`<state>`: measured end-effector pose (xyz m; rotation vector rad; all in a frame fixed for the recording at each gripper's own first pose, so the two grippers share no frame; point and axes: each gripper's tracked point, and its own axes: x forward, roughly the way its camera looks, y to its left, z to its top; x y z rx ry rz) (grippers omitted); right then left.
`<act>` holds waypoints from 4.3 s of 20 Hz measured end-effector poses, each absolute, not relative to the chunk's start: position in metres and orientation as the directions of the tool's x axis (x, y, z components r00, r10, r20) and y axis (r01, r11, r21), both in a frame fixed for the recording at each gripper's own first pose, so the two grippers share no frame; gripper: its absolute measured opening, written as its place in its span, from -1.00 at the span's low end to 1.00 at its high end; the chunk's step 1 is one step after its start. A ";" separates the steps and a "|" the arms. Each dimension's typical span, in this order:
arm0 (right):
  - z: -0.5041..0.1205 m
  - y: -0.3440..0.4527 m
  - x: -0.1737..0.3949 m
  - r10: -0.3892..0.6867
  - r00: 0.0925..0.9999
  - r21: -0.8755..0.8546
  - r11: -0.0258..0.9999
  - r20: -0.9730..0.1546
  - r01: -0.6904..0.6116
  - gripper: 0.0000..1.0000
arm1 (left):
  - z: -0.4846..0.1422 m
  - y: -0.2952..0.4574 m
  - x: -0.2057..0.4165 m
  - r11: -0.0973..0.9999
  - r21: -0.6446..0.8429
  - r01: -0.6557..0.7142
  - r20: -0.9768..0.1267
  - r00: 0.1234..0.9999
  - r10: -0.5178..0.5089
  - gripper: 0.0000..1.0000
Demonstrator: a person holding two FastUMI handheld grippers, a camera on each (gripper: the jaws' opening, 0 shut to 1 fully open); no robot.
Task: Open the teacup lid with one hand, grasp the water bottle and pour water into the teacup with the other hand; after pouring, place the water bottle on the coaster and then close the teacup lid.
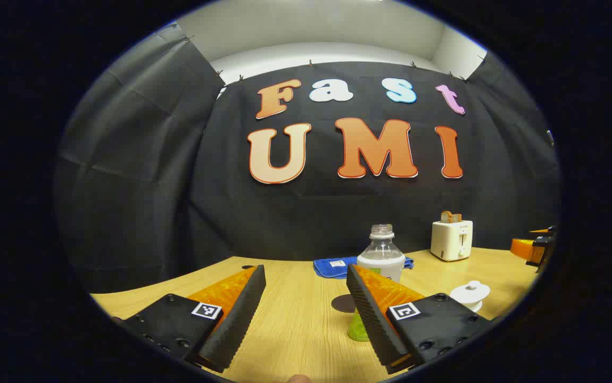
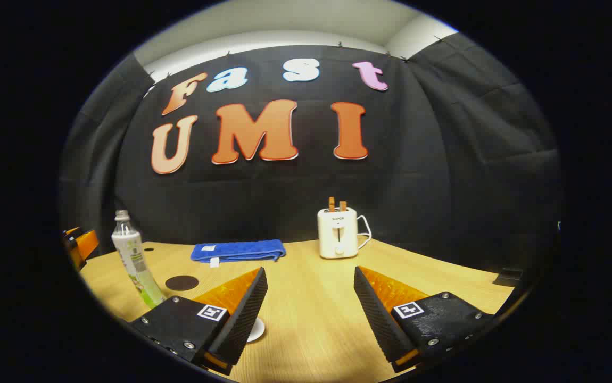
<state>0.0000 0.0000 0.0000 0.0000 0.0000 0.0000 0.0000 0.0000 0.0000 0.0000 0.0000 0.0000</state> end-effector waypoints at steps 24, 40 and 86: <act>-0.021 0.051 0.000 0.125 0.991 -0.046 0.991 -0.053 -0.127 0.97 | -0.022 -0.019 0.005 0.999 -0.040 0.035 -0.094 0.995 -0.038 0.98; -0.057 0.108 0.041 0.181 0.967 -0.099 0.975 -0.179 -0.201 0.77 | -0.031 -0.012 0.005 0.999 -0.032 0.025 -0.122 0.992 -0.029 0.98; -0.034 -0.030 0.050 -0.044 0.993 -0.052 0.998 -0.106 0.039 -0.65 | -0.039 -0.096 0.016 0.975 -0.080 0.208 -0.147 0.965 -0.218 0.99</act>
